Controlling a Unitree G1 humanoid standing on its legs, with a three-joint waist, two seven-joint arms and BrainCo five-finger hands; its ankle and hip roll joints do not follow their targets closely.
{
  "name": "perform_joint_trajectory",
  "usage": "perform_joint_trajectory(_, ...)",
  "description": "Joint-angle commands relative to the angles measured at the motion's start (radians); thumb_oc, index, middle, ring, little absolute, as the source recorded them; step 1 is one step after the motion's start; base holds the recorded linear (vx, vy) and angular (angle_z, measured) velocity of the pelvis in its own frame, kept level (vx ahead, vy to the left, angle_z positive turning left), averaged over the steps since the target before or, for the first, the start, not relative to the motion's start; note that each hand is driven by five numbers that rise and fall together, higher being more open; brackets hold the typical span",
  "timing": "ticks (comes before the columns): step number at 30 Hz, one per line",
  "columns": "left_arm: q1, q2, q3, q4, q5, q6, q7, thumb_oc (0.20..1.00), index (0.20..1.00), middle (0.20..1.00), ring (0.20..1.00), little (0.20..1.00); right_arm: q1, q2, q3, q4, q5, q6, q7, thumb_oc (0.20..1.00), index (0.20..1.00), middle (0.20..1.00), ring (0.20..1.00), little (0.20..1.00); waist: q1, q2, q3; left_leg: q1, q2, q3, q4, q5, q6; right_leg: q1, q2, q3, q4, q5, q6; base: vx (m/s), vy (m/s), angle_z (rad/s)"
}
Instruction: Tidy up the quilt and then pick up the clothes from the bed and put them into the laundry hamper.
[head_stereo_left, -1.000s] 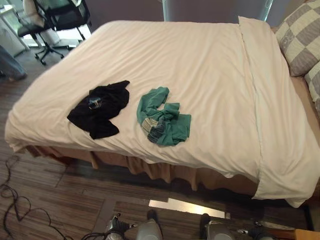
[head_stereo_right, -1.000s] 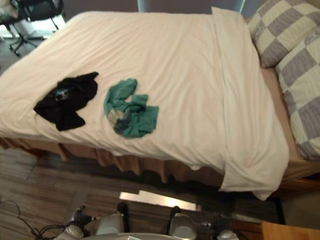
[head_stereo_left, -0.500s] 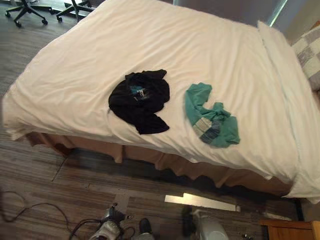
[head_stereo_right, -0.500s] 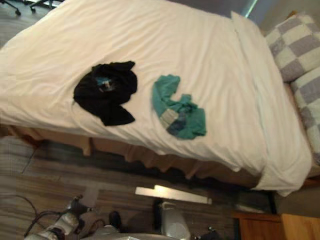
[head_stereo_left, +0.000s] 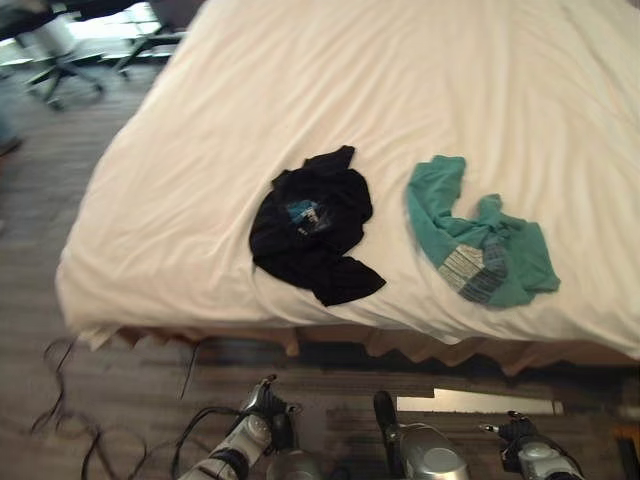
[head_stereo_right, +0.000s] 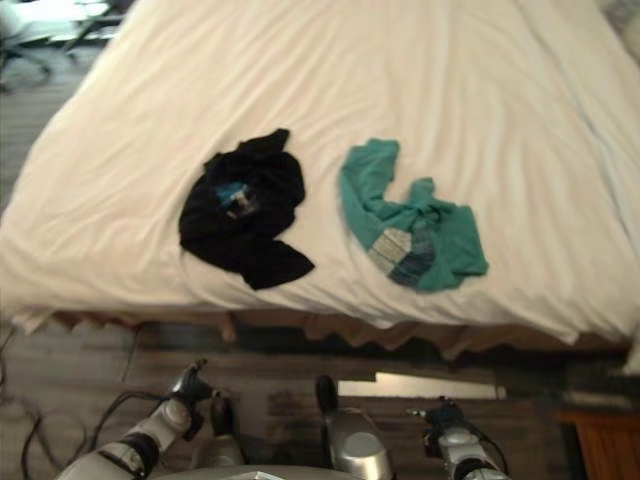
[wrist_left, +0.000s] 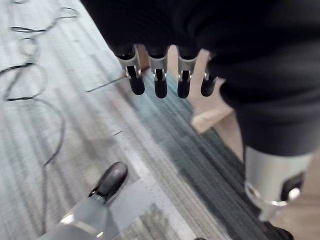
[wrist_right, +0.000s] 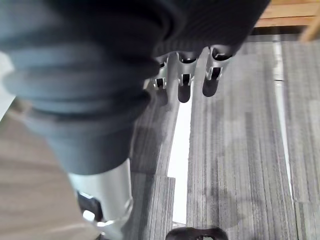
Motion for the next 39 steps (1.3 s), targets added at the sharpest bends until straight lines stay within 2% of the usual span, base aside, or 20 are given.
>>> perform_joint_trajectory(1, -0.035, 0.041, -0.014, 0.003, 0.031, -0.015, 0.014, 1.0, 1.0, 1.0, 1.0, 1.0, 0.057, 0.037, 0.037, -0.014, 0.004, 0.012, -0.005, 1.0, 1.0, 1.0, 1.0, 1.0, -0.008, -0.063, -0.048, 0.019, -0.082, 0.072, 0.114, -0.08, 0.025, -0.069, -0.232, -0.035, 0.039, -0.081, 0.24, -0.04, 0.255, -0.91)
perform_joint_trajectory(3, -0.03, 0.076, 0.009, 0.003, 0.022, -0.014, 0.015, 1.0, 1.0, 1.0, 1.0, 1.0, 0.055, 0.072, 0.043, -0.015, 0.017, 0.012, 0.006, 1.0, 1.0, 1.0, 1.0, 1.0, 0.014, -0.085, -0.037, 0.03, -0.084, 0.126, 0.139, -0.109, 0.048, -0.103, -0.245, -0.026, 0.075, -0.07, 0.261, -0.09, 0.146, -1.35)
perform_joint_trajectory(7, 0.015, 0.1, 0.064, 0.022, 0.005, -0.007, 0.022, 1.0, 1.0, 1.0, 1.0, 1.0, 0.069, 0.081, 0.022, -0.007, 0.031, 0.013, 0.009, 1.0, 1.0, 1.0, 1.0, 1.0, 0.032, -0.091, -0.056, 0.061, -0.084, 0.14, 0.125, -0.113, 0.046, -0.064, -0.283, -0.044, 0.044, -0.045, 0.275, -0.01, -0.003, -0.66)
perform_joint_trajectory(8, 0.055, 0.108, 0.105, 0.044, -0.001, -0.002, 0.035, 1.0, 1.0, 1.0, 1.0, 1.0, 0.068, 0.07, -0.012, -0.004, 0.052, 0.014, -0.005, 1.0, 1.0, 1.0, 1.0, 1.0, 0.046, -0.09, -0.073, 0.064, -0.084, 0.143, 0.117, -0.101, 0.039, -0.042, -0.3, -0.069, 0.01, -0.041, 0.278, 0.01, -0.075, -0.04)
perform_joint_trajectory(11, 0.117, 0.127, 0.194, 0.089, -0.025, 0.013, 0.057, 1.0, 1.0, 1.0, 1.0, 1.0, 0.091, 0.038, -0.093, -0.006, 0.1, 0.01, -0.024, 1.0, 1.0, 1.0, 1.0, 1.0, 0.061, -0.085, -0.098, 0.088, -0.078, 0.142, 0.071, -0.079, 0.027, -0.009, -0.309, -0.091, -0.021, -0.044, 0.278, 0.04, -0.076, -0.06)
perform_joint_trajectory(15, 0.209, 0.191, 0.335, 0.11, -0.063, 0.021, 0.103, 1.0, 1.0, 1.0, 1.0, 1.0, 0.139, -0.044, -0.247, -0.048, 0.171, -0.007, -0.079, 1.0, 1.0, 1.0, 1.0, 1.0, 0.063, -0.069, -0.114, 0.106, -0.075, 0.125, 0.025, -0.052, 0.012, 0.039, -0.317, -0.142, -0.058, -0.039, 0.281, 0.03, -0.038, 0.03)
perform_joint_trajectory(17, 0.226, 0.213, 0.363, 0.097, -0.069, 0.019, 0.114, 1.0, 1.0, 1.0, 1.0, 1.0, 0.162, -0.059, -0.274, -0.084, 0.173, -0.015, -0.093, 1.0, 1.0, 1.0, 1.0, 1.0, 0.063, -0.067, -0.121, 0.106, -0.076, 0.124, 0.018, -0.046, 0.01, 0.041, -0.318, -0.148, -0.066, -0.035, 0.282, 0.05, -0.012, 0.28)
perform_joint_trajectory(18, 0.261, 0.279, 0.435, 0.015, -0.076, -0.002, 0.162, 1.0, 1.0, 1.0, 1.0, 1.0, 0.235, -0.109, -0.321, -0.228, 0.113, -0.037, -0.135, 1.0, 1.0, 1.0, 1.0, 1.0, 0.063, -0.059, -0.123, 0.117, -0.073, 0.12, 0.01, -0.044, 0.004, 0.06, -0.32, -0.165, -0.077, -0.032, 0.286, 0.07, -0.012, 0.23)
perform_joint_trajectory(22, 0.284, 0.41, 0.495, -0.294, -0.019, -0.08, 0.253, 1.0, 1.0, 1.0, 1.0, 1.0, 0.336, -0.221, -0.355, -0.525, -0.115, -0.076, -0.178, 1.0, 1.0, 1.0, 1.0, 1.0, 0.059, -0.05, -0.121, 0.118, -0.07, 0.109, 0.002, -0.035, 0.0, 0.062, -0.32, -0.176, -0.071, -0.032, 0.292, 0.03, 0.006, 0.31)
perform_joint_trajectory(23, 0.276, 0.47, 0.512, -0.46, -0.002, -0.126, 0.259, 1.0, 1.0, 1.0, 1.0, 1.0, 0.345, -0.292, -0.361, -0.651, -0.207, -0.104, -0.186, 1.0, 1.0, 1.0, 1.0, 1.0, 0.058, -0.047, -0.119, 0.12, -0.067, 0.105, 0.002, -0.038, -0.001, 0.062, -0.318, -0.176, -0.065, -0.038, 0.294, -0.01, 0.006, 0.21)
perform_joint_trajectory(25, 0.261, 0.497, 0.505, -0.537, 0.018, -0.14, 0.259, 1.0, 1.0, 1.0, 1.0, 1.0, 0.34, -0.32, -0.361, -0.699, -0.24, -0.114, -0.187, 1.0, 1.0, 1.0, 1.0, 1.0, 0.057, -0.047, -0.12, 0.117, -0.067, 0.105, 0.0, -0.035, 0.0, 0.057, -0.318, -0.175, -0.062, -0.037, 0.294, 0.0, 0.001, 0.07)
perform_joint_trajectory(27, 0.19, 0.575, 0.471, -0.708, 0.069, -0.174, 0.244, 1.0, 1.0, 1.0, 1.0, 1.0, 0.309, -0.404, -0.351, -0.808, -0.321, -0.14, -0.188, 1.0, 1.0, 1.0, 1.0, 1.0, 0.055, -0.046, -0.12, 0.12, -0.063, 0.103, 0.0, -0.04, 0.0, 0.061, -0.315, -0.174, -0.059, -0.046, 0.295, -0.01, -0.018, -0.12)
perform_joint_trajectory(29, 0.148, 0.592, 0.437, -0.721, 0.09, -0.177, 0.239, 1.0, 1.0, 1.0, 1.0, 1.0, 0.288, -0.423, -0.333, -0.827, -0.338, -0.145, -0.181, 1.0, 1.0, 1.0, 1.0, 1.0, 0.054, -0.048, -0.122, 0.115, -0.064, 0.105, 0.0, -0.036, 0.001, 0.055, -0.314, -0.172, -0.059, -0.043, 0.295, 0.0, -0.01, -0.05)
perform_joint_trajectory(31, -0.002, 0.609, 0.326, -0.728, 0.121, -0.175, 0.227, 1.0, 1.0, 1.0, 1.0, 1.0, 0.231, -0.461, -0.281, -0.933, -0.366, -0.161, -0.16, 1.0, 1.0, 1.0, 1.0, 1.0, 0.038, -0.047, -0.123, 0.116, -0.062, 0.113, 0.0, -0.037, 0.002, 0.049, -0.311, -0.165, -0.059, -0.044, 0.294, 0.0, -0.012, -0.04)
perform_joint_trajectory(33, -0.07, 0.613, 0.274, -0.714, 0.143, -0.174, 0.224, 1.0, 1.0, 1.0, 1.0, 1.0, 0.212, -0.468, -0.263, -0.958, -0.37, -0.167, -0.15, 1.0, 1.0, 1.0, 1.0, 1.0, 0.034, -0.046, -0.119, 0.114, -0.061, 0.116, 0.0, -0.037, 0.002, 0.044, -0.308, -0.162, -0.059, -0.045, 0.294, -0.01, -0.017, -0.07)
perform_joint_trajectory(34, -0.181, 0.616, 0.184, -0.676, 0.179, -0.164, 0.218, 1.0, 1.0, 1.0, 1.0, 1.0, 0.18, -0.482, -0.227, -1.001, -0.376, -0.178, -0.139, 1.0, 1.0, 1.0, 1.0, 1.0, 0.021, -0.044, -0.11, 0.111, -0.06, 0.12, 0.0, -0.035, 0.002, 0.028, -0.303, -0.15, -0.056, -0.043, 0.294, -0.04, -0.015, -0.12)
perform_joint_trajectory(35, -0.235, 0.618, 0.143, -0.659, 0.205, -0.151, 0.217, 1.0, 1.0, 1.0, 1.0, 1.0, 0.162, -0.484, -0.203, -1.025, -0.374, -0.184, -0.131, 1.0, 1.0, 1.0, 1.0, 1.0, 0.01, -0.041, -0.102, 0.106, -0.059, 0.124, 0.0, -0.033, 0.002, 0.016, -0.3, -0.145, -0.055, -0.041, 0.296, -0.04, -0.016, -0.2)
perform_joint_trajectory(37, -0.294, 0.618, 0.104, -0.634, 0.225, -0.143, 0.22, 1.0, 1.0, 1.0, 1.0, 1.0, 0.15, -0.483, -0.188, -1.046, -0.371, -0.189, -0.127, 1.0, 1.0, 1.0, 1.0, 1.0, 0.003, -0.038, -0.093, 0.099, -0.057, 0.127, 0.0, -0.03, 0.002, 0.001, -0.298, -0.138, -0.051, -0.039, 0.296, -0.09, -0.002, -0.19)
perform_joint_trajectory(38, -0.44, 0.604, 0.01, -0.537, 0.256, -0.119, 0.226, 1.0, 1.0, 1.0, 1.0, 1.0, 0.12, -0.473, -0.142, -1.084, -0.358, -0.202, -0.117, 1.0, 1.0, 1.0, 1.0, 1.0, -0.018, -0.034, -0.069, 0.078, -0.053, 0.14, 0.0, -0.021, 0.0, -0.043, -0.292, -0.123, -0.04, -0.032, 0.298, -0.16, -0.004, -0.16)
perform_joint_trajectory(39, -0.51, 0.597, -0.034, -0.48, 0.272, -0.108, 0.228, 1.0, 1.0, 1.0, 1.0, 1.0, 0.113, -0.472, -0.124, -1.107, -0.352, -0.21, -0.107, 1.0, 1.0, 1.0, 1.0, 1.0, -0.029, -0.033, -0.056, 0.065, -0.051, 0.145, 0.0, -0.015, -0.001, -0.066, -0.287, -0.117, -0.034, -0.028, 0.298, -0.18, -0.006, -0.19)
